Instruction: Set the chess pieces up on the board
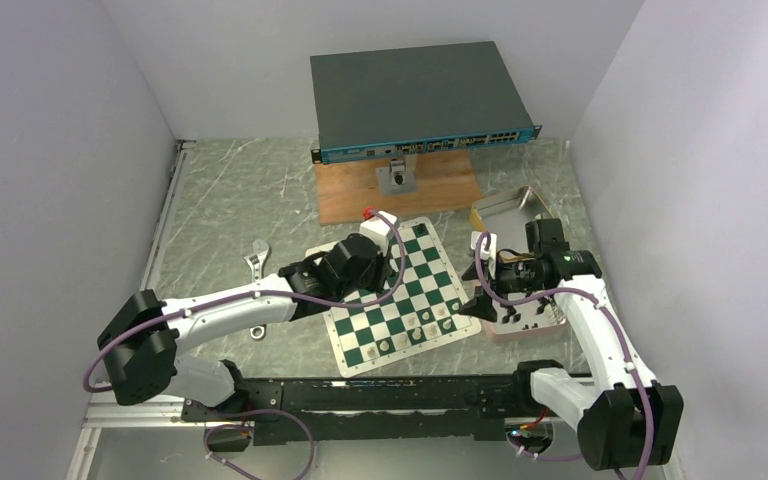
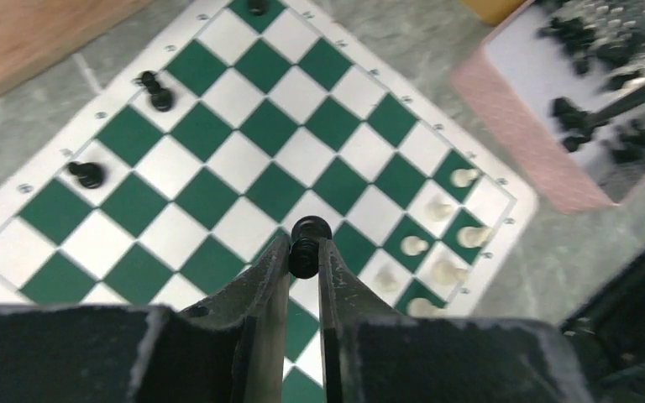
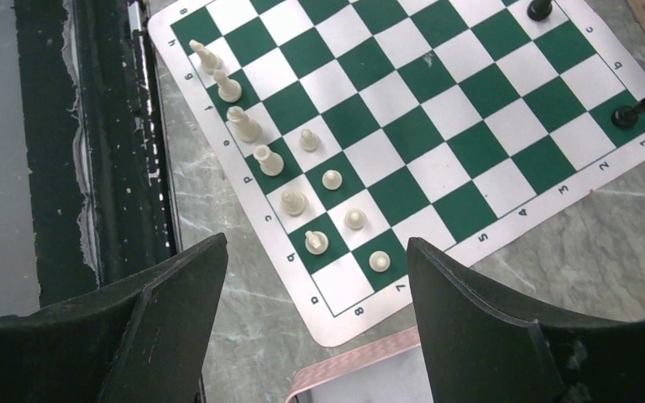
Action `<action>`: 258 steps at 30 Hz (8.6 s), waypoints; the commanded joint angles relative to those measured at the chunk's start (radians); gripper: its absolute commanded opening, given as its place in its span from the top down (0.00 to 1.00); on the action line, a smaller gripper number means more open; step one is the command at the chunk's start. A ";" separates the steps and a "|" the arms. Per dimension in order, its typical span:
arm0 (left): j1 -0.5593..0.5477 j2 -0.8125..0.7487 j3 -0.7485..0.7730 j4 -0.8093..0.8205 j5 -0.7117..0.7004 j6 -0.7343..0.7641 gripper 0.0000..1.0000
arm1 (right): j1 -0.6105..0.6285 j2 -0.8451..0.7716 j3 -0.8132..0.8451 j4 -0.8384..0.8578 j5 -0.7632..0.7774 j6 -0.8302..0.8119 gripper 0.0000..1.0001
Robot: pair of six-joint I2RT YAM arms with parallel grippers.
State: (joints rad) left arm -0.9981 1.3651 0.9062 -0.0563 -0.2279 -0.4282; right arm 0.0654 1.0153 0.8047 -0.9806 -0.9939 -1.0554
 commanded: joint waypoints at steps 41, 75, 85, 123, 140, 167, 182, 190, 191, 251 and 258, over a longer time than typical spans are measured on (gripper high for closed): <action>0.248 0.465 0.359 -0.119 -0.095 0.312 1.00 | -0.027 0.072 0.034 0.038 0.021 0.023 0.20; 0.287 0.556 0.421 -0.170 -0.018 0.299 0.95 | -0.026 0.091 0.033 0.022 0.025 0.005 0.20; 0.288 0.546 0.420 -0.187 -0.006 0.301 0.95 | -0.027 0.093 0.035 0.016 0.022 -0.002 0.20; 0.316 0.572 0.420 -0.163 0.044 0.275 0.87 | -0.027 0.107 0.036 0.003 0.018 -0.013 0.20; 0.324 0.563 0.410 -0.153 0.062 0.261 0.87 | -0.026 0.115 0.039 -0.007 0.017 -0.023 0.20; 0.327 0.564 0.407 -0.169 0.040 0.265 0.85 | -0.027 0.120 0.041 -0.020 0.012 -0.036 0.20; 0.326 0.570 0.437 -0.217 0.053 0.296 0.85 | -0.026 0.125 0.041 -0.020 0.013 -0.035 0.20; 0.326 0.572 0.443 -0.220 0.062 0.296 0.77 | -0.026 0.127 0.041 -0.020 0.014 -0.037 0.20; 0.327 0.573 0.445 -0.221 0.064 0.296 0.75 | -0.027 0.127 0.041 -0.020 0.014 -0.037 0.20; 0.325 -0.359 -0.236 0.022 0.263 0.140 0.03 | -0.276 0.148 0.083 0.092 0.578 0.334 0.24; 0.325 -0.338 -0.244 0.041 0.291 0.139 0.03 | -0.276 0.243 0.080 0.173 0.757 0.420 0.34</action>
State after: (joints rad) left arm -0.6754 1.0256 0.6731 -0.0410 0.0311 -0.2924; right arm -0.2073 1.2247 0.8528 -0.8864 -0.3817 -0.7181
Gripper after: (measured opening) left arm 0.969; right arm 0.677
